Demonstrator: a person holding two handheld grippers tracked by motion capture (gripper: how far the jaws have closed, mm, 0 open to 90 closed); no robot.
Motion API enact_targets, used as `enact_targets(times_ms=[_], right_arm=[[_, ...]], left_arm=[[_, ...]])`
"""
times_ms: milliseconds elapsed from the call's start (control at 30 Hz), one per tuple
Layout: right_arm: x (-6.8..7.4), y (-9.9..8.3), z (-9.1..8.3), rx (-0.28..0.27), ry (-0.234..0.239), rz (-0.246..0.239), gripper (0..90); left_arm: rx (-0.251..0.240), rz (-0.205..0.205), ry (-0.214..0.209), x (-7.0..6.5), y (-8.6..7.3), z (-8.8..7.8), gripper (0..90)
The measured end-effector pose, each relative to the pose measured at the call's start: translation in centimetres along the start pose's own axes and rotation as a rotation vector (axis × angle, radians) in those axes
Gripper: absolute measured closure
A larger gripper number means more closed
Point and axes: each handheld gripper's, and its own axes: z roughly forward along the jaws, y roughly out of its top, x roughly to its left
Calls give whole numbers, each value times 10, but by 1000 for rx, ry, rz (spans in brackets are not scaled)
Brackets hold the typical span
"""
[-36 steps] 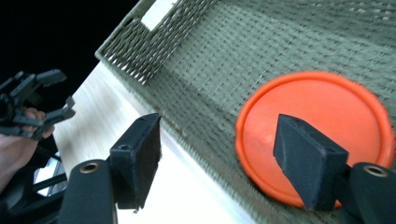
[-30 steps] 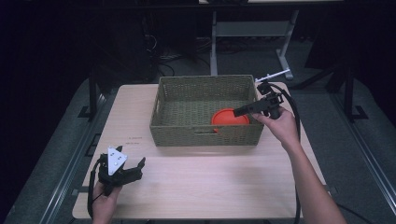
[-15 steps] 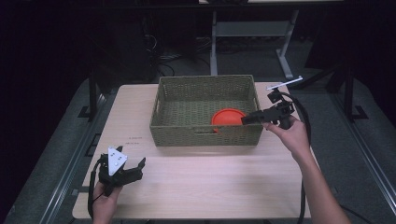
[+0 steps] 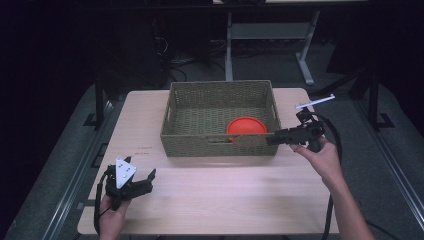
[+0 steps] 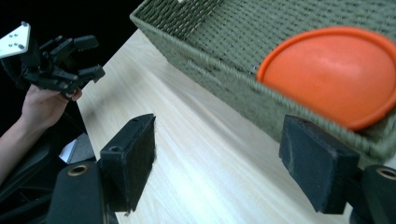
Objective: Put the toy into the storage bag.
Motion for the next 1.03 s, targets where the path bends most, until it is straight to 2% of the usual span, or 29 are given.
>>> enact_targets(times_ms=[133,300,500,767,933,1033], right_arm=[[-1,-12,-3,2,-9,7,261],[-2,-27,-10,-22,-14,13,261],[5,-45,-17,-27,-43,-13,261],[-2,-76,-16,-21,-29,9,246],[-7,-97,-17,-46,-10,37,242],[-8,-112,-17,-67,-5,37,237]], left_arm=[[-4,-1,-3,-1,0,0,129],[-5,3,-2,-1,0,0,129],[-8,1,-2,-2,0,1,129],[-9,1,-1,-3,0,0,129],[-2,10,-6,-4,0,1,129],[-3,20,-9,-5,1,1,129]])
